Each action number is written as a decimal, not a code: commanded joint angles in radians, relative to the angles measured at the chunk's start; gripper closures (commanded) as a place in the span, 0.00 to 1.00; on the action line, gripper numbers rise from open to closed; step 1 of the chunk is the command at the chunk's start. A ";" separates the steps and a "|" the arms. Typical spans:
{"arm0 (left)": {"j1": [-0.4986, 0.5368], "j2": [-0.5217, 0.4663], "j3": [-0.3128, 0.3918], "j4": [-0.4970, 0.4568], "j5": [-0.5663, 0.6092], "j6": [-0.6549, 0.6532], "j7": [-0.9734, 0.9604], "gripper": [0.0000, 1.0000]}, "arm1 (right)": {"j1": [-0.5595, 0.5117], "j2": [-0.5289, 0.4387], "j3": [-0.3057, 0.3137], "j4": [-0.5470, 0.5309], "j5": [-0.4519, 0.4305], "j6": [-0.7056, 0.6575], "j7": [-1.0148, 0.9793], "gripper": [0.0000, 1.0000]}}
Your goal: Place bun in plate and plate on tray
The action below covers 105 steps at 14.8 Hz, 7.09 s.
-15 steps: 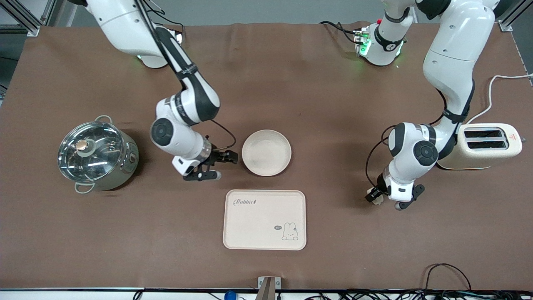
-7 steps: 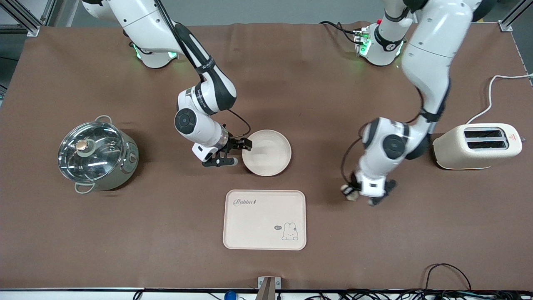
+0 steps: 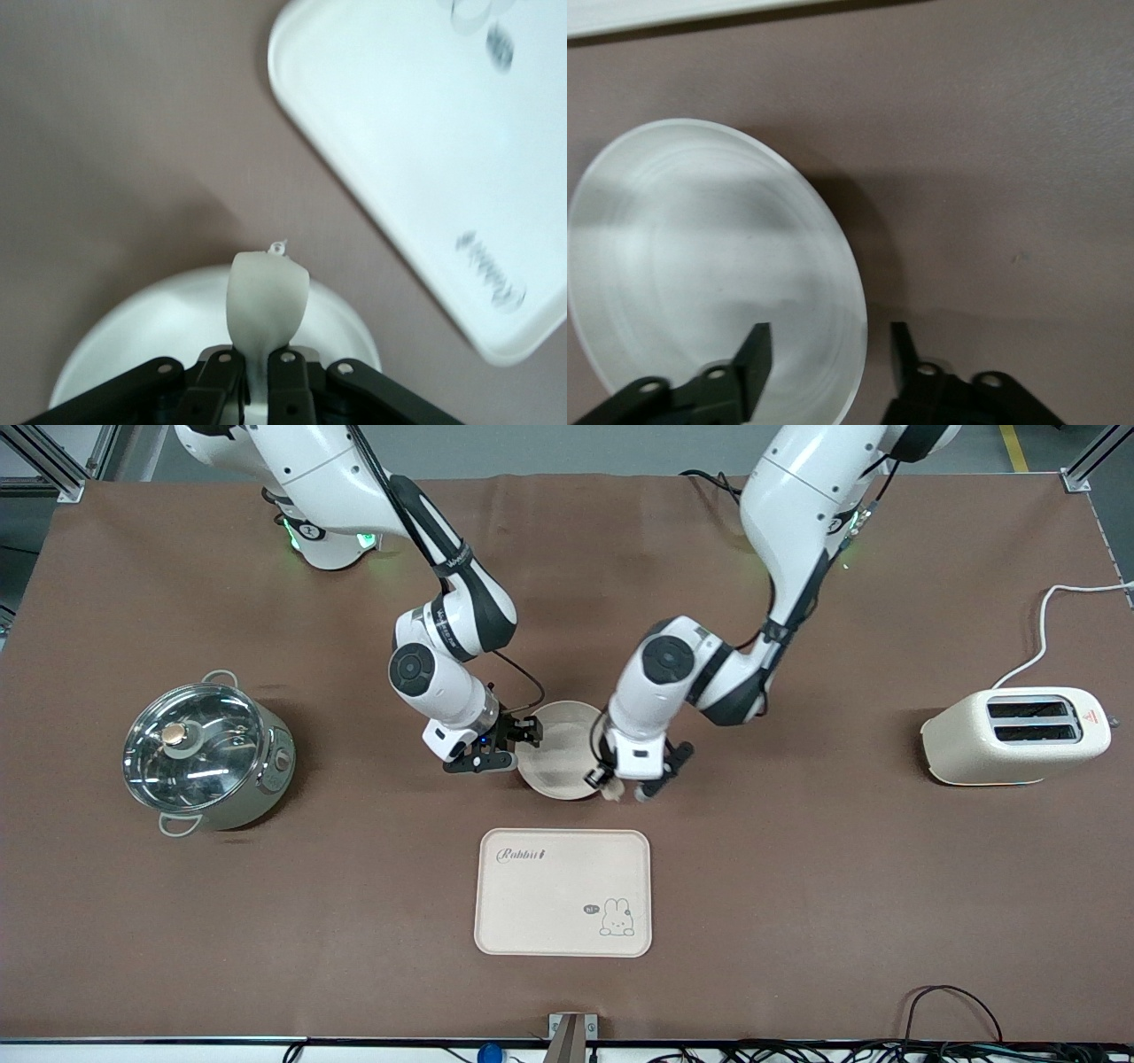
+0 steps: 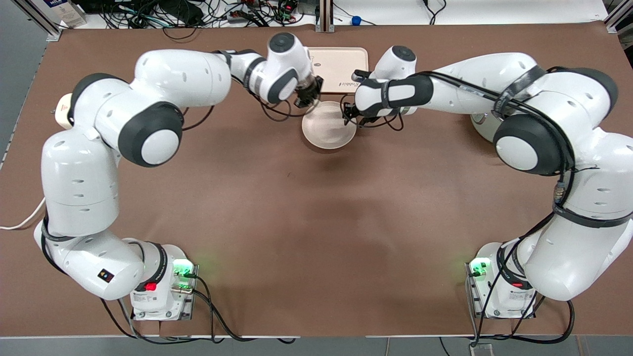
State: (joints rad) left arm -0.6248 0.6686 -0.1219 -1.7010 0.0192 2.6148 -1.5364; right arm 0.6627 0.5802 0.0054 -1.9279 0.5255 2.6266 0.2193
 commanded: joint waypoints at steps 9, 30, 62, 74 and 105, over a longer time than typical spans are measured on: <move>-0.069 0.016 0.018 0.061 0.001 -0.082 -0.107 0.00 | 0.021 0.041 -0.009 -0.006 0.024 0.076 -0.017 0.88; 0.255 -0.364 0.021 0.254 0.021 -0.729 0.475 0.00 | -0.025 -0.042 -0.010 0.047 0.024 0.069 -0.020 0.97; 0.597 -0.899 0.041 0.009 -0.058 -1.167 1.374 0.00 | -0.181 0.464 -0.016 0.702 0.102 0.079 -0.055 0.93; 0.597 -0.874 0.036 0.031 -0.058 -1.165 1.380 0.00 | -0.178 0.377 -0.013 0.659 0.105 0.150 -0.058 0.00; 0.594 -0.880 0.037 0.063 -0.056 -1.193 1.394 0.00 | -0.458 -0.493 -0.271 0.351 -0.438 -0.959 -0.246 0.00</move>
State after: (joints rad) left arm -0.0327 -0.2116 -0.0820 -1.6521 -0.0310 1.4415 -0.1590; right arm 0.2536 0.1606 -0.2831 -1.4932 0.1095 1.6538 0.0318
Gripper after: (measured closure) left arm 0.000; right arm 0.000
